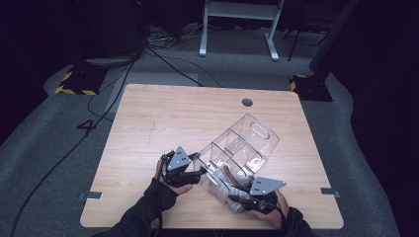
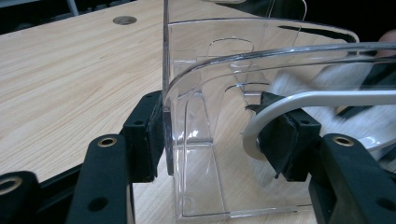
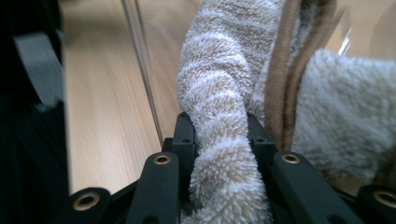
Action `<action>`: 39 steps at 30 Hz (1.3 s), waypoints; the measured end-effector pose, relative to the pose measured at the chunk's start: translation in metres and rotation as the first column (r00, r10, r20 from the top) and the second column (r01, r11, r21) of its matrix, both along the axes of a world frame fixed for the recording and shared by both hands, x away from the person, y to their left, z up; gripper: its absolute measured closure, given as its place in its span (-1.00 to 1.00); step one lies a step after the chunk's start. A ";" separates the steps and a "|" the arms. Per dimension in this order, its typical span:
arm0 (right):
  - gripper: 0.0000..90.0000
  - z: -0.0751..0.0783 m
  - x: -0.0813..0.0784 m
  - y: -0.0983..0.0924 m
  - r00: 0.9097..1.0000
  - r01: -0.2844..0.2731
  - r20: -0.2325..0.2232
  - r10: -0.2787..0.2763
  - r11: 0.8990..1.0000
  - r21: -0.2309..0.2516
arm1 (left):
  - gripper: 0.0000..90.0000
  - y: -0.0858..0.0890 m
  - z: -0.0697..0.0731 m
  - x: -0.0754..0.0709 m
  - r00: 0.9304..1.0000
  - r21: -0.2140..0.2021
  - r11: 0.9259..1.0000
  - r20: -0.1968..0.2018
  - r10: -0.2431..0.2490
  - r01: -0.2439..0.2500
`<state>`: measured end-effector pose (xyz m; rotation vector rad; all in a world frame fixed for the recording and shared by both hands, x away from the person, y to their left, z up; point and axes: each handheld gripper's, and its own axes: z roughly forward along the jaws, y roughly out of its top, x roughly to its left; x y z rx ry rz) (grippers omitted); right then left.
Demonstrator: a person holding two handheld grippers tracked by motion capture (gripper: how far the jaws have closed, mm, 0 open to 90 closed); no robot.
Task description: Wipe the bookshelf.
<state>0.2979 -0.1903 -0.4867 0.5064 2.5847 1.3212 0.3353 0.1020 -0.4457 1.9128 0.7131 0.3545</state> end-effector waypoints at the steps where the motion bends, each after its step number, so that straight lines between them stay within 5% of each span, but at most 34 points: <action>1: 0.60 -0.004 -0.001 0.003 1.000 -0.003 0.020 0.004 0.999 -0.041 | -0.02 0.000 0.000 0.000 1.000 0.000 1.000 0.000 -0.001 0.001; 4: 0.59 -0.004 -0.001 0.007 0.999 0.008 0.040 -0.006 0.999 -0.053 | -0.02 0.000 0.000 0.000 1.000 -0.002 1.000 -0.003 0.001 -0.001; 7: 0.59 0.003 -0.002 0.006 1.000 -0.012 0.025 0.012 1.000 0.028 | -0.01 -0.001 -0.001 -0.001 1.000 -0.001 1.000 0.004 0.009 -0.009; 10: 0.60 0.010 -0.004 0.006 0.998 -0.024 0.054 0.021 0.998 0.051 | 0.00 0.000 -0.001 -0.001 1.000 0.000 1.000 0.005 0.006 -0.006; 14: 0.59 0.036 -0.008 -0.001 0.994 -0.011 0.111 -0.007 0.986 0.167 | 0.01 0.000 -0.001 0.000 1.000 0.000 1.000 0.003 0.005 -0.005; 17: 0.59 0.042 -0.015 0.000 0.986 0.022 0.160 -0.043 0.991 0.130 | 0.01 0.000 -0.001 -0.001 1.000 0.000 1.000 0.003 0.006 -0.006; 21: 0.59 0.028 -0.022 0.002 0.979 0.067 0.192 -0.070 0.997 0.022 | 0.01 0.000 -0.001 -0.001 1.000 -0.001 1.000 0.003 0.008 -0.008; 25: 0.59 0.004 -0.021 0.002 0.983 0.095 0.165 -0.081 0.993 -0.076 | 0.00 0.000 -0.001 -0.001 1.000 0.005 1.000 0.008 0.008 -0.008; 29: 0.59 -0.002 -0.021 0.008 0.974 0.107 0.213 -0.077 0.985 -0.133 | 0.00 -0.001 -0.001 -0.002 1.000 -0.004 1.000 -0.001 0.016 -0.016; 34: 0.60 0.025 -0.021 0.003 0.961 0.130 0.253 -0.114 0.990 -0.047 | -0.02 -0.001 -0.002 -0.002 1.000 -0.013 1.000 -0.006 0.010 -0.010; 39: 0.60 0.049 -0.020 0.007 0.937 0.144 0.318 -0.145 0.989 0.028 | -0.03 -0.002 -0.002 -0.002 1.000 -0.021 1.000 -0.012 0.014 -0.015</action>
